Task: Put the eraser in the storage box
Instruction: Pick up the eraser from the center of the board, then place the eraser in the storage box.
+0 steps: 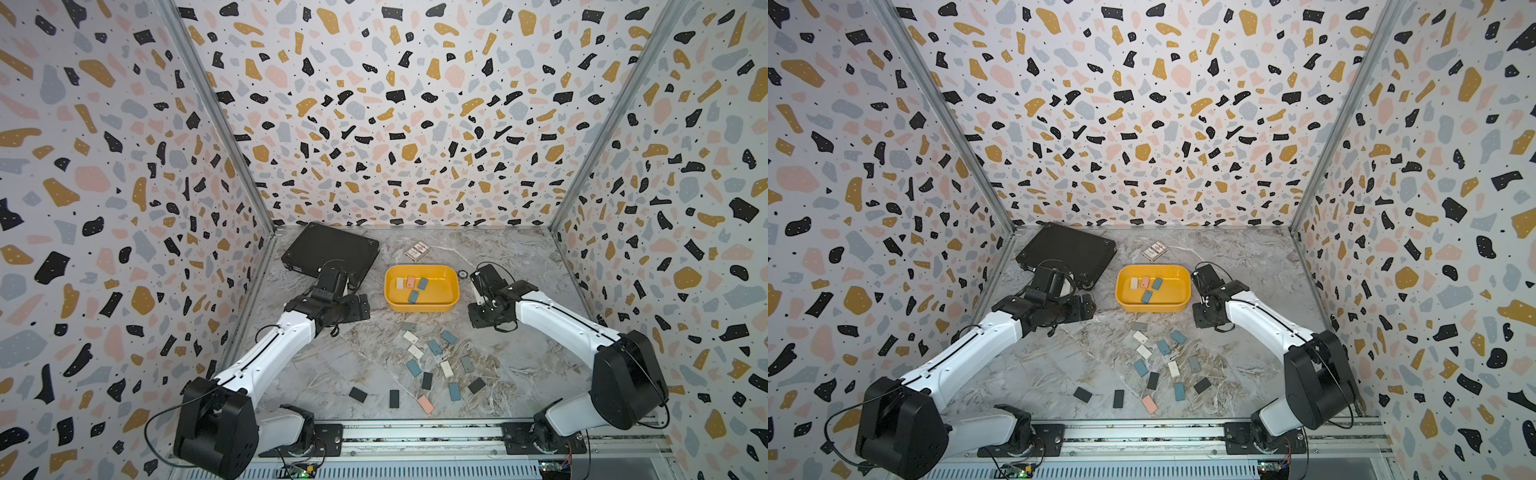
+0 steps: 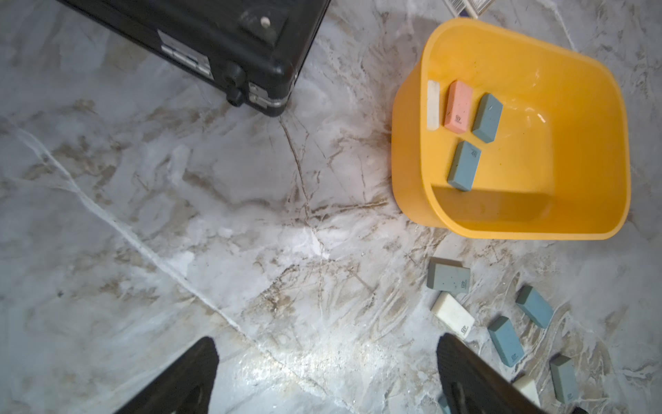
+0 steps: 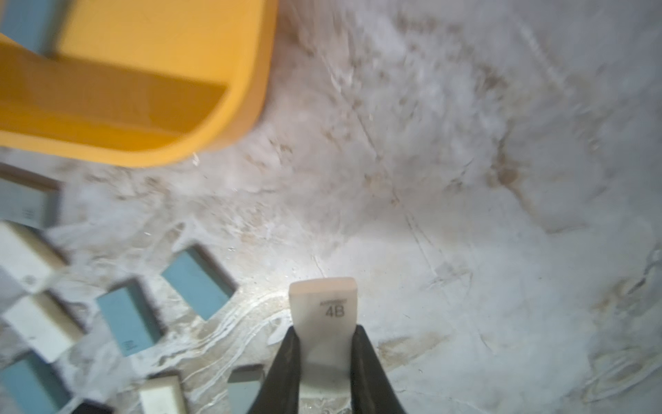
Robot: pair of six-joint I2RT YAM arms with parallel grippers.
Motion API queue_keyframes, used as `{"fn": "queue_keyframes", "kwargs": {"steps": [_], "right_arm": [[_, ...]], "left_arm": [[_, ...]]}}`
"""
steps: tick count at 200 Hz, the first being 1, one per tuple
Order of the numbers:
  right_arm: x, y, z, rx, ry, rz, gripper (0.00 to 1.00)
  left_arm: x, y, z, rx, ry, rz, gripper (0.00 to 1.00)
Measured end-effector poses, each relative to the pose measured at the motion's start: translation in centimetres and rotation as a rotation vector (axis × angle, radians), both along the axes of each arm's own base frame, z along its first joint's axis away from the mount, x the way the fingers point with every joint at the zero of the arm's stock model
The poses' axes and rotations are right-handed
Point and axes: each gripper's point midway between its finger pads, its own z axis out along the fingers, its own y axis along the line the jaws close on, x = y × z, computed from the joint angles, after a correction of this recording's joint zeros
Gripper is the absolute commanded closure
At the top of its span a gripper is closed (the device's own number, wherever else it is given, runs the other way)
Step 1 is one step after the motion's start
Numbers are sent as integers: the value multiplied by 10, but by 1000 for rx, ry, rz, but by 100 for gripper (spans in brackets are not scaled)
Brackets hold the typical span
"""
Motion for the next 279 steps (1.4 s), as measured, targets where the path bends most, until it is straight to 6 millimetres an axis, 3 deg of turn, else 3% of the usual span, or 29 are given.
{"fn": "queue_keyframes", "kwargs": {"steps": [27, 59, 116, 154, 279], "right_arm": [[17, 11, 33, 35, -69, 10, 89], [34, 22, 37, 31, -67, 26, 89], [72, 44, 8, -11, -2, 47, 89], [97, 59, 3, -7, -5, 53, 88], [140, 88, -47, -28, 68, 66, 86]], "left_arm": [[22, 2, 27, -8, -66, 26, 4], [44, 7, 47, -17, -111, 59, 4], [64, 22, 33, -13, -81, 111, 4], [71, 24, 33, -29, -94, 116, 4], [78, 13, 30, -85, -92, 82, 4]]}}
